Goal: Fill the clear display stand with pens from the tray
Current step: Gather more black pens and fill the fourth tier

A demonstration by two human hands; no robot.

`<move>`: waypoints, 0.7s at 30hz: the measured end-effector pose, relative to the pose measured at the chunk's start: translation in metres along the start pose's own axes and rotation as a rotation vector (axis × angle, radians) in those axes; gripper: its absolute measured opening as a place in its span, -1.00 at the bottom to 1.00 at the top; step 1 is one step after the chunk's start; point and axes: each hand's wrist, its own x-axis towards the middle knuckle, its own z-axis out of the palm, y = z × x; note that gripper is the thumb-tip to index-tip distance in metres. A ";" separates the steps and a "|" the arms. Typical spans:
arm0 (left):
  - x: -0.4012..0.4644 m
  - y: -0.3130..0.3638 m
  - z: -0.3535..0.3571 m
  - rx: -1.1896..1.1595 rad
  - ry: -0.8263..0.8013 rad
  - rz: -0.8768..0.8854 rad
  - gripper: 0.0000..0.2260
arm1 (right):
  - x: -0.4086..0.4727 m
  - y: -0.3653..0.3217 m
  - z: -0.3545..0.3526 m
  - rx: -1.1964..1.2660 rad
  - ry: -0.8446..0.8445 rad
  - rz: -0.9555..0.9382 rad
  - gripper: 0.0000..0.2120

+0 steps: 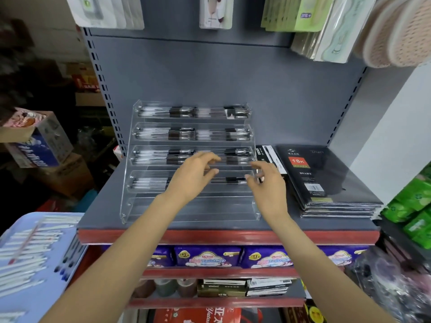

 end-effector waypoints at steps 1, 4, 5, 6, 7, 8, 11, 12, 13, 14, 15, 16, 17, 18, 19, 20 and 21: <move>-0.009 -0.003 -0.006 -0.035 0.057 -0.007 -0.78 | -0.003 -0.010 0.005 0.024 -0.012 -0.020 -0.72; -0.042 -0.021 -0.027 -0.074 0.207 -0.039 -0.83 | -0.016 -0.043 0.031 0.075 -0.122 -0.055 -0.77; -0.054 -0.032 -0.034 -0.050 0.254 -0.063 -0.85 | -0.022 -0.055 0.043 0.083 -0.163 -0.064 -0.79; -0.068 -0.044 -0.042 -0.007 0.307 -0.102 -0.86 | -0.029 -0.067 0.056 0.089 -0.203 -0.076 -0.80; -0.083 -0.058 -0.050 0.039 0.358 -0.150 -0.86 | -0.037 -0.080 0.071 0.094 -0.240 -0.086 -0.81; -0.099 -0.071 -0.060 0.070 0.402 -0.206 -0.86 | -0.047 -0.093 0.086 0.103 -0.271 -0.094 -0.81; -0.149 -0.125 -0.093 0.101 0.452 -0.351 -0.88 | -0.083 -0.136 0.142 0.146 -0.369 -0.099 -0.80; -0.167 -0.144 -0.104 0.105 0.444 -0.387 -0.89 | -0.096 -0.149 0.162 0.160 -0.403 -0.103 -0.79; -0.185 -0.165 -0.116 0.099 0.433 -0.421 -0.91 | -0.110 -0.162 0.184 0.168 -0.440 -0.104 -0.78; -0.203 -0.185 -0.128 0.083 0.420 -0.453 -0.92 | -0.124 -0.175 0.205 0.165 -0.476 -0.108 -0.79; -0.222 -0.207 -0.139 0.066 0.401 -0.483 -0.93 | -0.138 -0.186 0.227 0.151 -0.507 -0.103 -0.79; -0.240 -0.226 -0.150 0.060 0.368 -0.510 -0.93 | -0.153 -0.196 0.247 0.142 -0.532 -0.095 -0.79; -0.258 -0.246 -0.161 0.064 0.330 -0.532 -0.92 | -0.167 -0.204 0.268 0.143 -0.557 -0.077 -0.79; -0.275 -0.265 -0.171 0.074 0.291 -0.554 -0.92 | -0.181 -0.210 0.287 0.148 -0.583 -0.057 -0.79; -0.292 -0.283 -0.180 0.085 0.258 -0.575 -0.91 | -0.195 -0.214 0.306 0.148 -0.610 -0.028 -0.77; -0.308 -0.299 -0.188 0.091 0.221 -0.600 -0.89 | -0.207 -0.218 0.323 0.139 -0.639 0.007 -0.76; -0.323 -0.312 -0.196 0.094 0.180 -0.625 -0.86 | -0.218 -0.220 0.338 0.126 -0.670 0.044 -0.75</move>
